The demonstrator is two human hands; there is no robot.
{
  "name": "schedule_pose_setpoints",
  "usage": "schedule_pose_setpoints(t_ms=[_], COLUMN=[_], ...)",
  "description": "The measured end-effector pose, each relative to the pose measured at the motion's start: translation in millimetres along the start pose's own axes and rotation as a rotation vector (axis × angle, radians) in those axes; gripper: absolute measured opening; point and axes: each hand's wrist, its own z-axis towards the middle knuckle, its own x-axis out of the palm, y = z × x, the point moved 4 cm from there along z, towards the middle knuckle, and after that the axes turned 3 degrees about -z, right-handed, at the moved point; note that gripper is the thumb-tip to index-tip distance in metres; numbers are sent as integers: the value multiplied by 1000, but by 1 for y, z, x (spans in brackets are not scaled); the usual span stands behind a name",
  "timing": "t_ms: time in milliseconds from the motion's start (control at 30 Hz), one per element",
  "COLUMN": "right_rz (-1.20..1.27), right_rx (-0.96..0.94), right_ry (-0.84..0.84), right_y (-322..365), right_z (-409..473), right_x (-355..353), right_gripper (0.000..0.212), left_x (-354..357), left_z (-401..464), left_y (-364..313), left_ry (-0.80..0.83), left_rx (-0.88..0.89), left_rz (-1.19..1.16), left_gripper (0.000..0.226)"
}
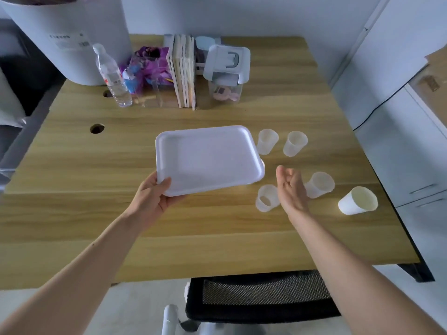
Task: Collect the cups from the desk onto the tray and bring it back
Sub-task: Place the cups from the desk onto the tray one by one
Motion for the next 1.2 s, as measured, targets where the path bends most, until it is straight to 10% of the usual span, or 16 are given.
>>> schedule_pose_setpoints(t_ms=[400, 1200], right_rz=[-502, -253], right_rx=[-108, -290], right_ry=[75, 9], right_y=[10, 66], right_z=[63, 78], right_x=[54, 61], right_gripper=[109, 76], left_x=[-14, -28], left_z=[82, 95], left_y=[-5, 49], left_ry=[-104, -49], left_rx=[37, -96], left_rz=[-83, -62], left_gripper=[22, 27])
